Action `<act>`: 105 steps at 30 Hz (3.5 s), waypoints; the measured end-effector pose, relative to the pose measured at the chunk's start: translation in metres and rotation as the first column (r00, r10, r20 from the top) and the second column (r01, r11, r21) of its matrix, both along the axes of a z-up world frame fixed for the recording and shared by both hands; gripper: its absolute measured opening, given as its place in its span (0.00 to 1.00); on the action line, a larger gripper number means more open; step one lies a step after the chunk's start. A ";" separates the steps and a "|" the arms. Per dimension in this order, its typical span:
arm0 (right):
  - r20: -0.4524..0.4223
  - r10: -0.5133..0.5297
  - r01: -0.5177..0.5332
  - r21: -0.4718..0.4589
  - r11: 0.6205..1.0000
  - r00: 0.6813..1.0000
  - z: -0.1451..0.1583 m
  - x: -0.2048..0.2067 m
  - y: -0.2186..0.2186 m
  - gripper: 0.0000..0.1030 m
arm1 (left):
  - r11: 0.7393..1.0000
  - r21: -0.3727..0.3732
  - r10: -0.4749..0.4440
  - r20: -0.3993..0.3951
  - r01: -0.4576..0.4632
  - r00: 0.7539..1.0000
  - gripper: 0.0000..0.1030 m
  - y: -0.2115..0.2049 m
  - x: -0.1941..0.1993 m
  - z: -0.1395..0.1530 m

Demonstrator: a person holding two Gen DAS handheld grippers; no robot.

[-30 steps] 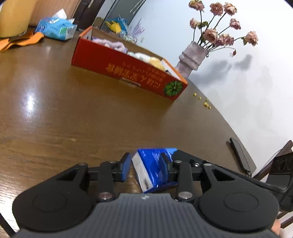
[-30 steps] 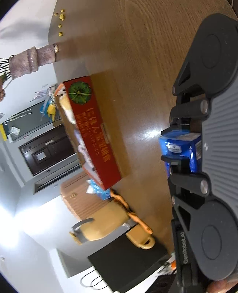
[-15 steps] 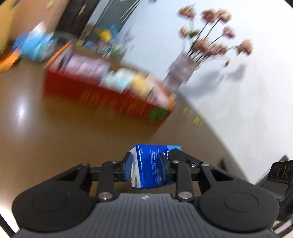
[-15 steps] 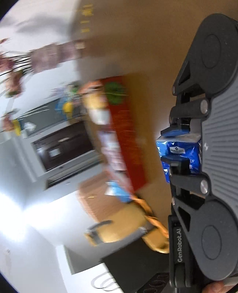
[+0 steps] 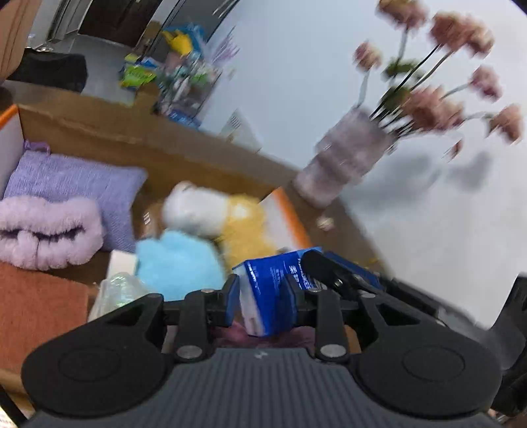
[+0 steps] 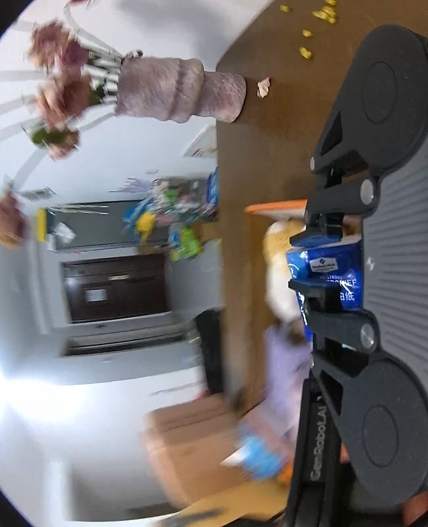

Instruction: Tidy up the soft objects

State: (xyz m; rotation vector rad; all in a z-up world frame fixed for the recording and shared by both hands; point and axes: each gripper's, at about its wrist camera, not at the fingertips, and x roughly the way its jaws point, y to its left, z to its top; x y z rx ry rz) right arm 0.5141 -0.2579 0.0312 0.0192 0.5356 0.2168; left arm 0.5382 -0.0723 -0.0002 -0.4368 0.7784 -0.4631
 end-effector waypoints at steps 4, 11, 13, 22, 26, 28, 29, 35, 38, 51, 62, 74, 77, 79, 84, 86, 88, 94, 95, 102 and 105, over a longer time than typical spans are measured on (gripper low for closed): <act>-0.072 -0.011 0.003 -0.113 0.994 0.997 -0.028 0.018 0.013 0.08 | 1.000 0.019 -0.014 -0.035 0.014 0.999 0.28 0.003 0.005 -0.014; -0.104 -0.001 -0.017 -0.174 0.985 0.995 -0.035 0.014 0.024 0.10 | 0.997 0.077 -0.023 -0.024 0.025 0.999 0.28 -0.006 0.002 -0.011; -0.099 0.008 -0.022 -0.146 0.989 0.995 -0.027 0.007 0.020 0.11 | 0.997 0.071 -0.003 -0.031 0.005 1.000 0.28 0.001 0.000 -0.007; 0.022 0.014 -0.012 -0.063 0.998 1.000 0.061 -0.046 -0.008 0.27 | 0.976 0.214 0.008 0.200 -0.052 0.980 0.30 0.058 -0.073 0.092; 0.070 0.020 -0.018 -0.030 0.999 0.997 0.092 -0.076 -0.013 0.40 | 0.949 0.283 0.054 0.292 -0.141 0.955 0.37 0.090 -0.115 0.125; 0.095 0.033 -0.031 -0.023 0.999 0.995 0.100 -0.091 -0.009 0.45 | 0.930 0.314 0.086 0.325 -0.193 0.942 0.41 0.100 -0.131 0.130; 0.110 0.042 -0.040 -0.019 0.999 0.993 0.103 -0.098 -0.006 0.52 | 0.919 0.329 0.099 0.341 -0.217 0.935 0.44 0.104 -0.138 0.131; 0.246 0.058 -0.058 -0.008 0.998 0.968 0.099 -0.133 0.018 0.89 | 0.864 0.289 0.206 0.544 -0.413 0.813 0.91 0.122 -0.184 0.123; 0.267 0.052 -0.047 -0.025 0.999 0.962 0.092 -0.145 0.028 0.89 | 0.866 0.290 0.203 0.539 -0.406 0.818 0.92 0.126 -0.195 0.119; 0.381 0.004 -0.020 0.037 0.999 0.924 0.091 -0.215 0.028 0.98 | 0.856 0.280 0.209 0.580 -0.434 0.787 0.96 0.128 -0.262 0.114; 0.425 0.002 -0.028 0.055 0.998 0.905 0.025 -0.366 0.012 1.00 | 0.822 0.244 0.265 0.636 -0.515 0.725 1.00 0.117 -0.417 0.062; 0.363 -0.062 0.029 0.097 0.995 0.930 -0.041 -0.474 0.019 1.00 | 0.850 0.273 0.208 0.612 -0.450 0.763 1.00 0.105 -0.505 0.018; 0.358 -0.080 0.038 0.124 0.992 0.930 -0.040 -0.475 0.019 1.00 | 0.852 0.265 0.211 0.616 -0.452 0.759 1.00 0.105 -0.507 0.017; 0.362 -0.086 0.039 0.136 0.990 0.928 -0.038 -0.475 0.018 1.00 | 0.847 0.265 0.216 0.620 -0.461 0.754 1.00 0.105 -0.507 0.017; 0.358 -0.086 0.040 0.134 0.990 0.930 -0.038 -0.473 0.020 1.00 | 0.843 0.267 0.217 0.625 -0.467 0.750 1.00 0.105 -0.506 0.017; 0.349 -0.090 0.045 0.134 0.990 0.933 -0.038 -0.472 0.021 1.00 | 0.843 0.269 0.213 0.630 -0.466 0.747 1.00 0.105 -0.506 0.017; 0.348 -0.087 0.040 0.139 0.989 0.933 -0.039 -0.472 0.021 1.00 | 0.842 0.271 0.209 0.632 -0.466 0.746 1.00 0.104 -0.506 0.017; 0.360 -0.105 0.053 0.151 0.987 0.927 -0.039 -0.473 0.020 1.00 | 0.842 0.271 0.211 0.630 -0.466 0.747 1.00 0.104 -0.506 0.017; 0.361 -0.102 0.050 0.151 0.987 0.927 -0.038 -0.473 0.021 1.00 | 0.843 0.269 0.212 0.631 -0.466 0.746 1.00 0.104 -0.506 0.017; 0.356 -0.093 0.045 0.141 0.989 0.930 -0.041 -0.472 0.024 1.00 | 0.844 0.270 0.209 0.631 -0.463 0.747 1.00 0.104 -0.506 0.014; 0.350 -0.093 0.044 0.147 0.988 0.932 -0.042 -0.472 0.024 1.00 | 0.844 0.270 0.209 0.630 -0.464 0.748 1.00 0.104 -0.506 0.014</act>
